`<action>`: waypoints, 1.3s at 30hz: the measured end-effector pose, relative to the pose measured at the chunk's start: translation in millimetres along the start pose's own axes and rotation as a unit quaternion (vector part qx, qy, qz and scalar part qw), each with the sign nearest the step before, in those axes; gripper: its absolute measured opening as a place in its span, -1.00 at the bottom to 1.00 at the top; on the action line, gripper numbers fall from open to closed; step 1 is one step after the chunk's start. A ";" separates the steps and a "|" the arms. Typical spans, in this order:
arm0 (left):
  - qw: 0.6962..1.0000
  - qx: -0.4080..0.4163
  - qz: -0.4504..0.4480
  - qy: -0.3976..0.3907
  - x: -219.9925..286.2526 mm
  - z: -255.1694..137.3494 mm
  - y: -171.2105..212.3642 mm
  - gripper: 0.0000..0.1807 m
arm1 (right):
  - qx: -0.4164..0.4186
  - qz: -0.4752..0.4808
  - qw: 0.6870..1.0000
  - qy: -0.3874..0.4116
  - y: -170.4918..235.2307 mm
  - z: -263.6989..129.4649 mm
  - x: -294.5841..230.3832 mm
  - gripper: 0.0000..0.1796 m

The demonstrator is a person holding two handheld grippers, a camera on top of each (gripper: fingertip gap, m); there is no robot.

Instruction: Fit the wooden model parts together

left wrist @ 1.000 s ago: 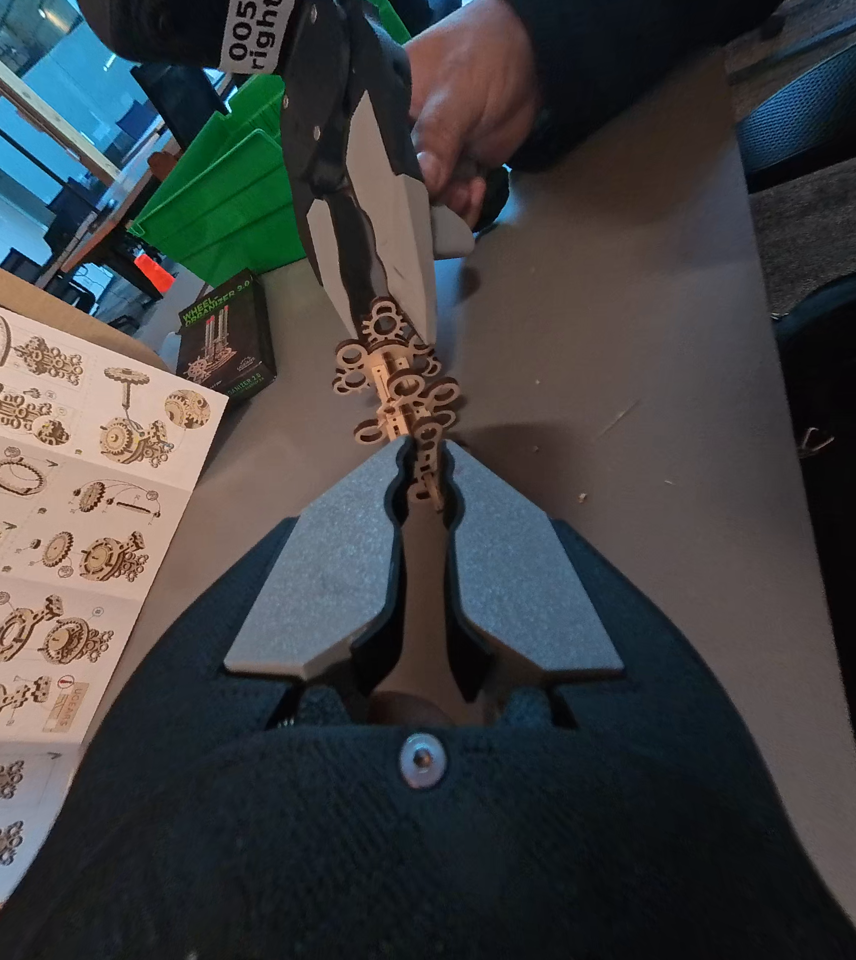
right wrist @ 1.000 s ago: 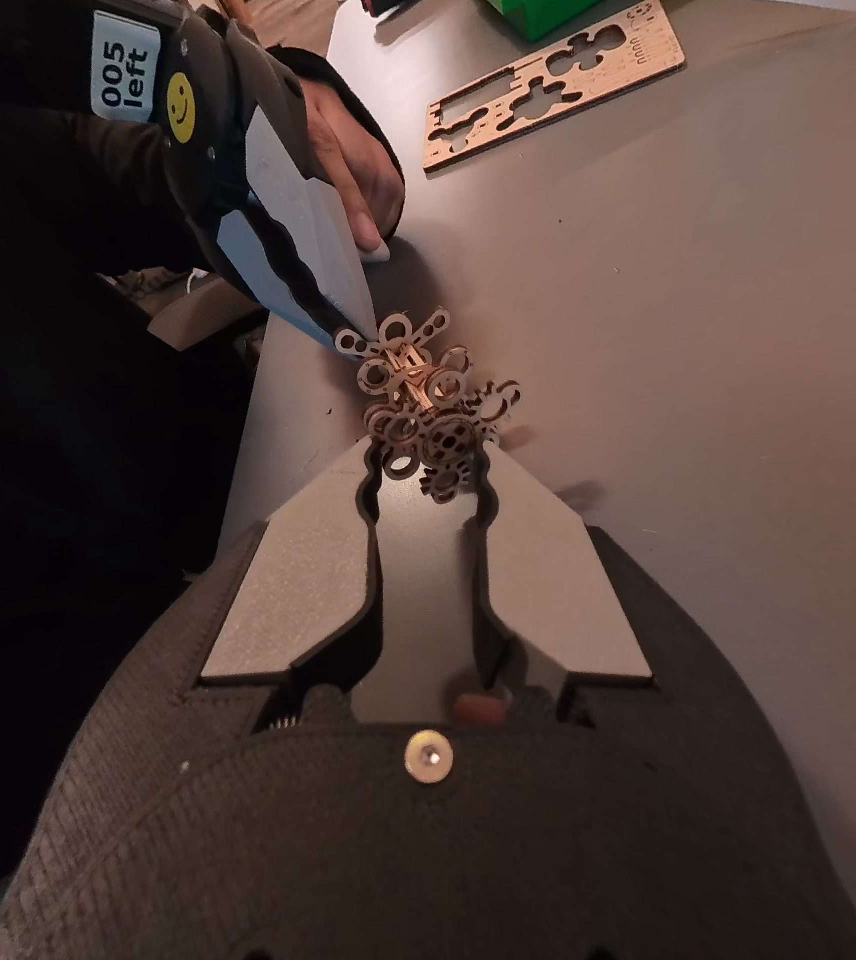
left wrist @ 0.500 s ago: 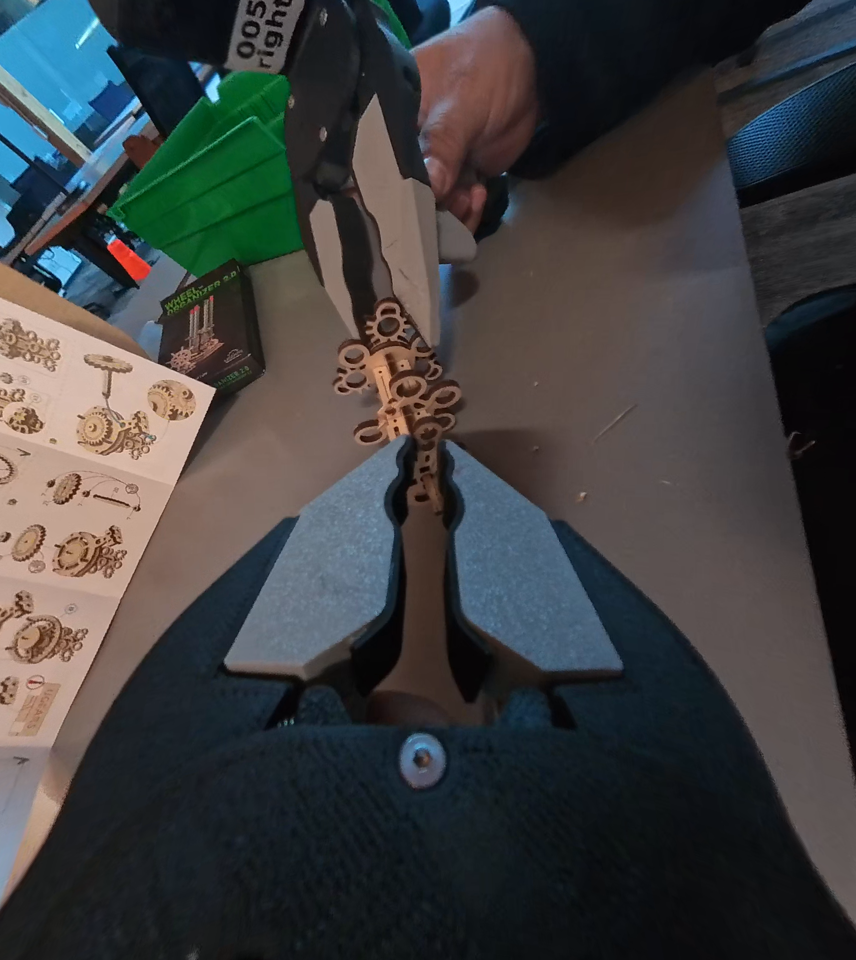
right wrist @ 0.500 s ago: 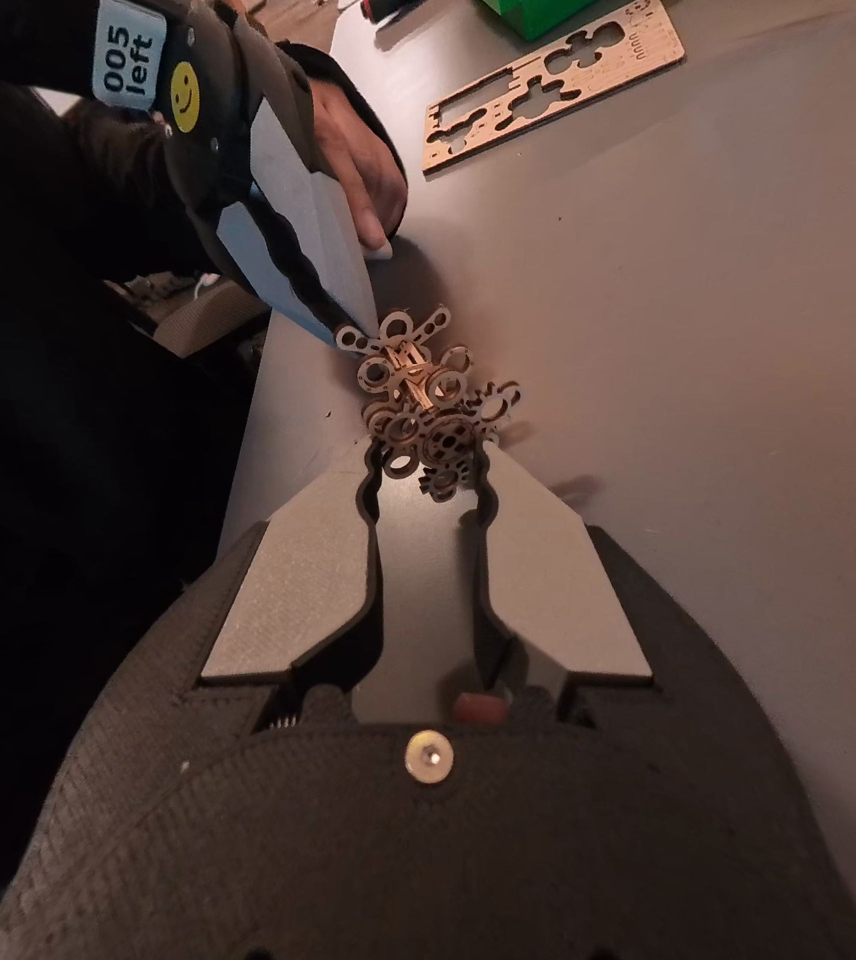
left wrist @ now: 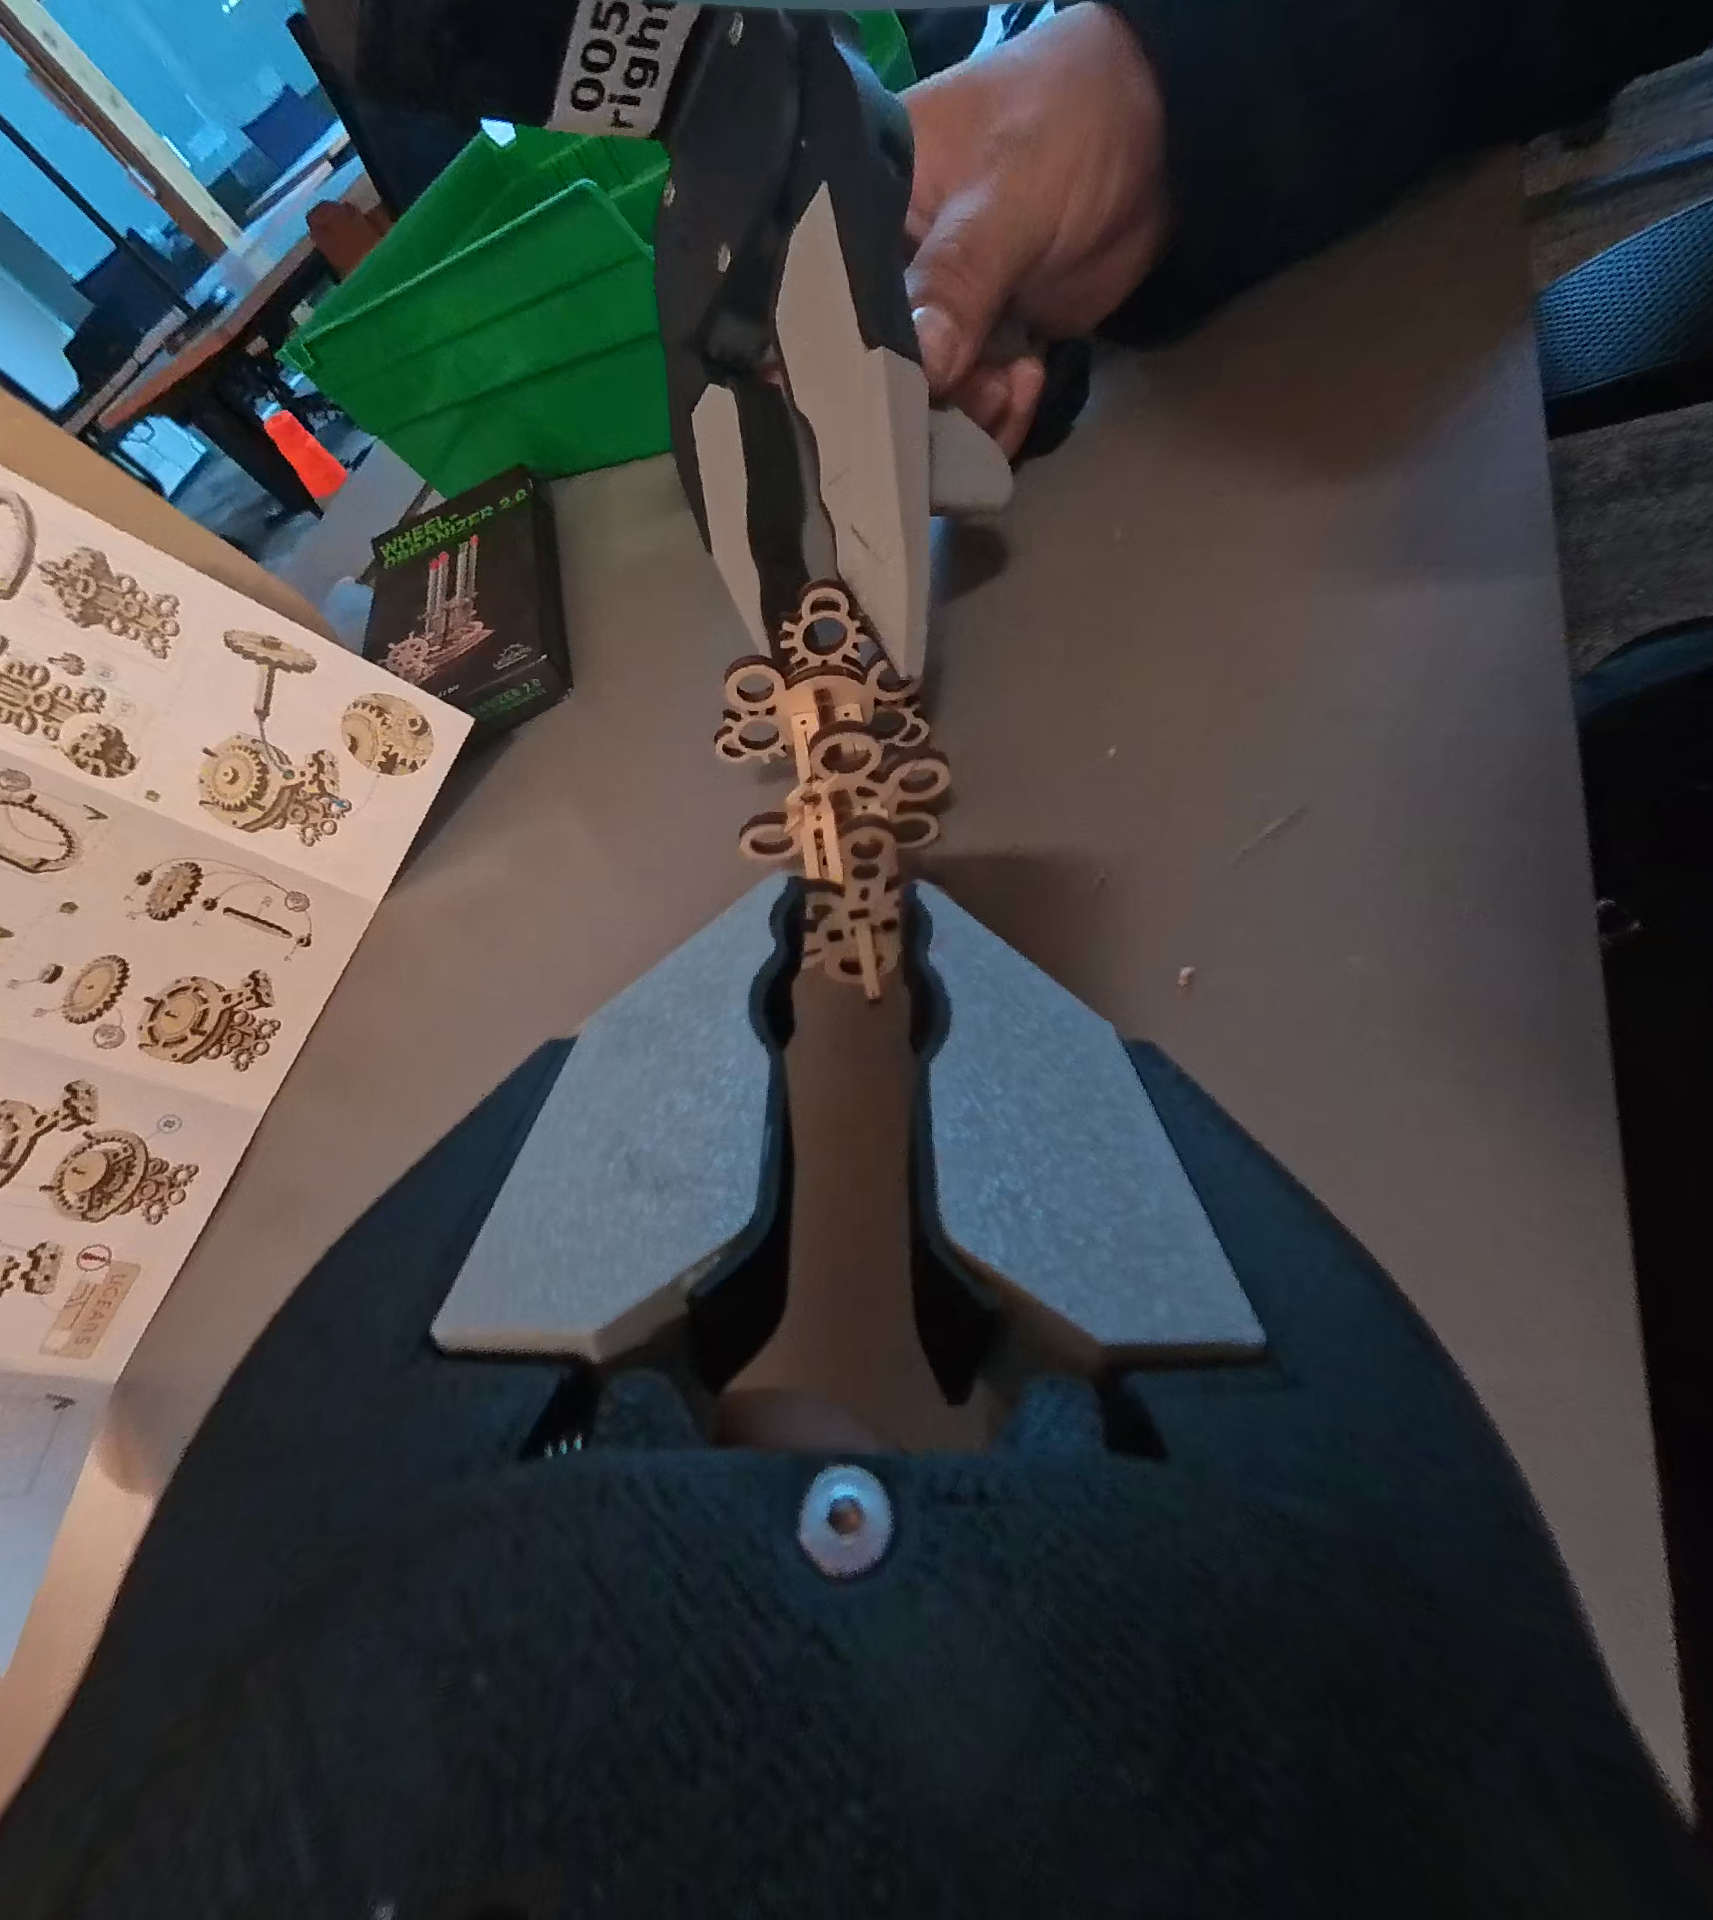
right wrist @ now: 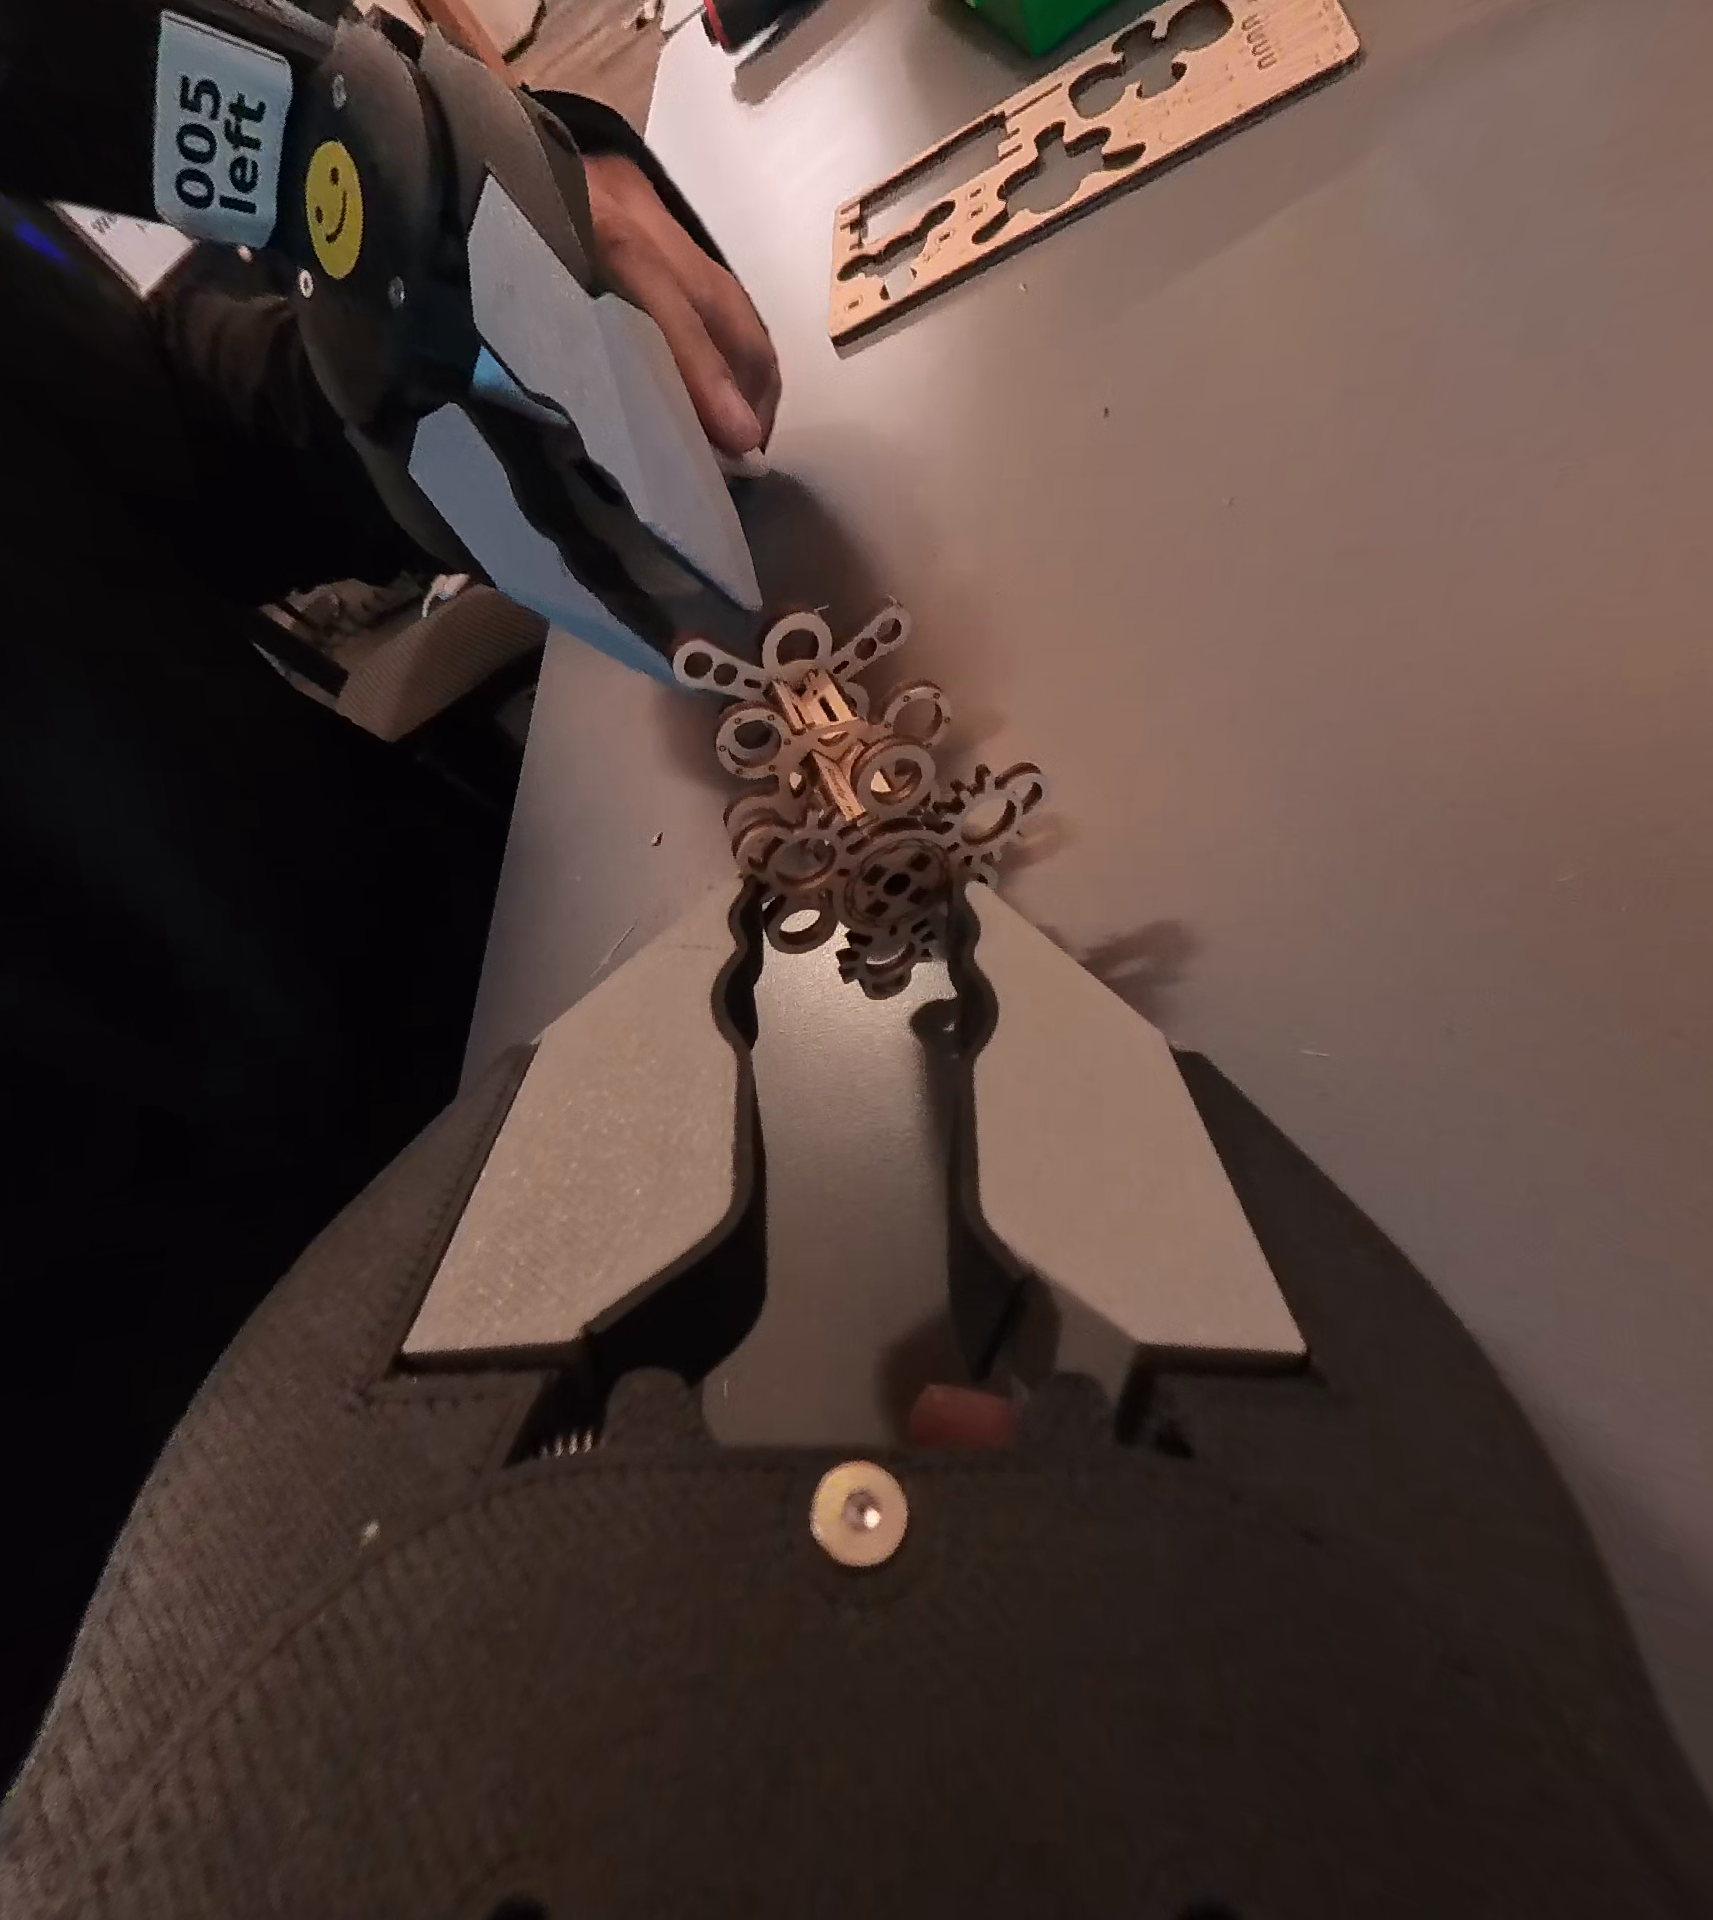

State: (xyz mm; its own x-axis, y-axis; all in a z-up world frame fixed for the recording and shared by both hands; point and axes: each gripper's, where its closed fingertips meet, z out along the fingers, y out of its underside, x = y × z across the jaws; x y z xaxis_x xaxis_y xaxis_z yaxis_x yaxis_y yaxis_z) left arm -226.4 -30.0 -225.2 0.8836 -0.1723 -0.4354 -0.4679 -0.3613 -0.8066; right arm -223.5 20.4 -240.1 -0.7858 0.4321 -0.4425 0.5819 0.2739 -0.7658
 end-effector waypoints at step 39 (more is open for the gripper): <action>0.998 -0.055 0.015 -0.030 5.4 -0.9 13.3 -0.92 | -0.001 0.004 1.000 -0.025 -0.1 4.9 -10.3 -0.64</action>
State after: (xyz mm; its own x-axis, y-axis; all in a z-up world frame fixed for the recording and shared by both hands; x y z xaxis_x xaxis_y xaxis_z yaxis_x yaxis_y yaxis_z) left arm -227.8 -36.6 -238.0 0.8653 -0.1313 -0.4837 -0.4860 -0.4556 -0.7458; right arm -216.5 11.7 -237.8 -0.7901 0.3917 -0.4716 0.5892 0.2727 -0.7606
